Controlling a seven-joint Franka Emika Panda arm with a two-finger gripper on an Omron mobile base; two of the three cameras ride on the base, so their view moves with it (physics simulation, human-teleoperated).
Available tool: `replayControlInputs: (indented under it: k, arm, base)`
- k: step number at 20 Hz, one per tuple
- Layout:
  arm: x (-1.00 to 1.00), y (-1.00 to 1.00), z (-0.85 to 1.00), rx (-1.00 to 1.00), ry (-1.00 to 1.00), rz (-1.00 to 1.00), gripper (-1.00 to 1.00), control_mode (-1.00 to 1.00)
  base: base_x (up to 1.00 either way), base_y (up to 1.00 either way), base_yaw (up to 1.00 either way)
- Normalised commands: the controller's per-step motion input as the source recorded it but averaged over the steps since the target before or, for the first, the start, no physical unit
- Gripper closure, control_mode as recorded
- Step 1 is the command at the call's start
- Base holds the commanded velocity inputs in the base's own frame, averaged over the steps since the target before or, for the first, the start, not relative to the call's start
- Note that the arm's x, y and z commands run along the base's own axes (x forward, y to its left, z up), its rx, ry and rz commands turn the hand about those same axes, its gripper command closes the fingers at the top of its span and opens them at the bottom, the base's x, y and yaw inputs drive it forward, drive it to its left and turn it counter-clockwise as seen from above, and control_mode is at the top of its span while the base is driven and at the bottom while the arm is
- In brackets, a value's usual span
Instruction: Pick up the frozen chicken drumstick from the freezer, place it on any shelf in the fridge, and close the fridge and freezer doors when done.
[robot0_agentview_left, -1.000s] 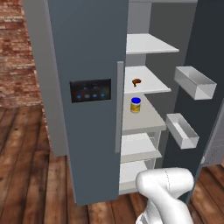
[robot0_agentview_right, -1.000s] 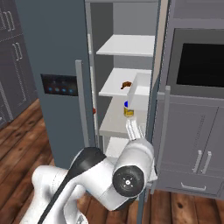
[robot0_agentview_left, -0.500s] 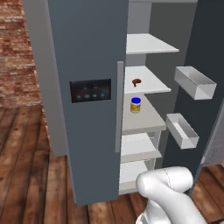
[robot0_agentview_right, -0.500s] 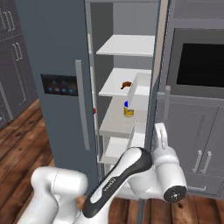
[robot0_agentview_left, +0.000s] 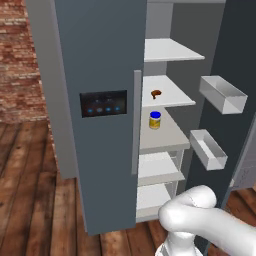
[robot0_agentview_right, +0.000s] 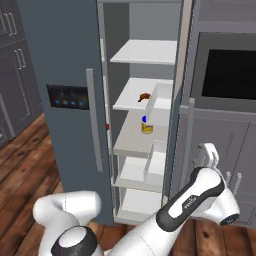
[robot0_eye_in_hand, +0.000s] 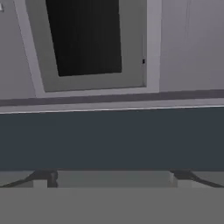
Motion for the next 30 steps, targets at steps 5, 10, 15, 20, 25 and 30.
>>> replayControlInputs:
  k: [5, 10, 15, 20, 25, 30]
  arm:
    - [0.79, -0.61, -0.38, 0.15, -0.02, 0.26, -1.0, -1.0]
    - [0.82, -0.07, -0.33, 0.03, 0.01, 0.26, -1.0, -1.0]
    - [0.42, 0.79, -0.05, -0.1, 0.06, 0.12, -1.0, -1.0]
    - [0.08, 1.0, 0.0, -0.22, 0.01, 0.02, -1.0, -1.0]
    - [0.19, 1.0, 0.0, -0.19, 0.04, 0.04, -1.0, -1.0]
    - [0.24, 1.0, 0.0, -0.12, 0.04, 0.04, -1.0, -1.0]
  base:
    - [0.0, 0.0, 0.0]
    - [0.0, 0.0, 0.0]
    - [0.0, 0.0, 0.0]
    - [0.0, 0.0, 0.0]
    - [0.0, 0.0, 0.0]
    - [0.0, 0.0, 0.0]
